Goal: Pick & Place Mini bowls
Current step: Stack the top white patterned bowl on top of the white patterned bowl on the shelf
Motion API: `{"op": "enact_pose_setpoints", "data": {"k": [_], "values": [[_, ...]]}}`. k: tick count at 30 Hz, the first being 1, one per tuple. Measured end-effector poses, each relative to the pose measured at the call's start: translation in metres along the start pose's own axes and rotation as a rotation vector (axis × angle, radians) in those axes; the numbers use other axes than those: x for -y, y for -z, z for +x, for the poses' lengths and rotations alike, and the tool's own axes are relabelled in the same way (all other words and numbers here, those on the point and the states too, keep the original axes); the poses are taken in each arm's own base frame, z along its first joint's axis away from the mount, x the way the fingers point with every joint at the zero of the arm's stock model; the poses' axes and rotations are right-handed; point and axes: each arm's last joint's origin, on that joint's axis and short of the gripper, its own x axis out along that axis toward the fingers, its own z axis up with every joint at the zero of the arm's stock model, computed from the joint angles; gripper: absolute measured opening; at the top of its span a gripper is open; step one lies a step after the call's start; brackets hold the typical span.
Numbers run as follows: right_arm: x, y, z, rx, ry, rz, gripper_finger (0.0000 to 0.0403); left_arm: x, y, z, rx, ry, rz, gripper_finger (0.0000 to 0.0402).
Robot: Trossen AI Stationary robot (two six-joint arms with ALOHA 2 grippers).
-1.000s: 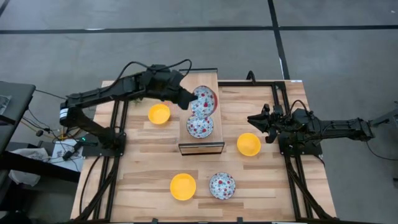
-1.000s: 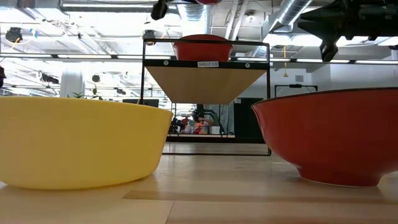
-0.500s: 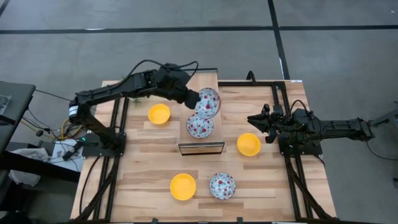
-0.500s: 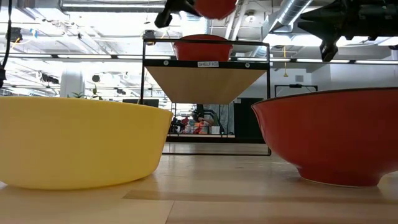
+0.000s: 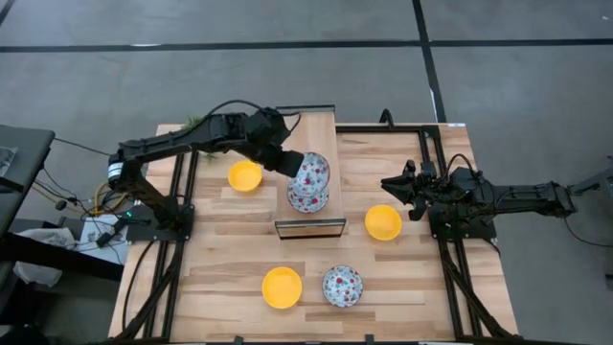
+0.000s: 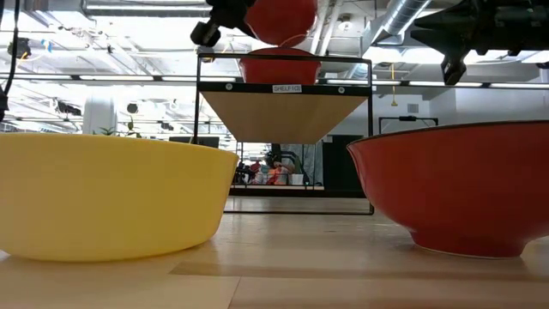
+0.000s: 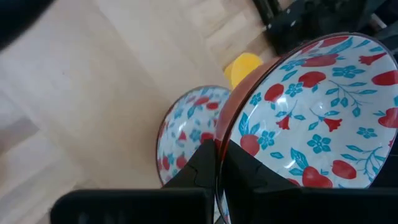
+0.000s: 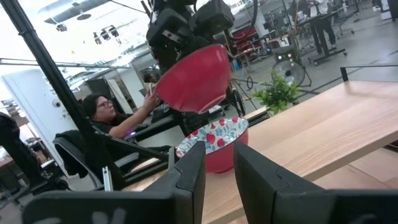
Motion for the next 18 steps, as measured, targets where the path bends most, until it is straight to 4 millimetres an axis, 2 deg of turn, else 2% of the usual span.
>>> {"op": "enact_pose_setpoints", "data": {"k": [8,18], "values": [[0.0,0.001,0.0,-0.012,0.004,-0.001,0.0072,-0.001,0.007,0.001,-0.05,-0.035,-0.056,0.0009],[0.001,0.002,0.0,-0.018,0.007,-0.002,0.0072,-0.001,0.013,0.018,-0.118,-0.084,-0.076,0.0009]]}}
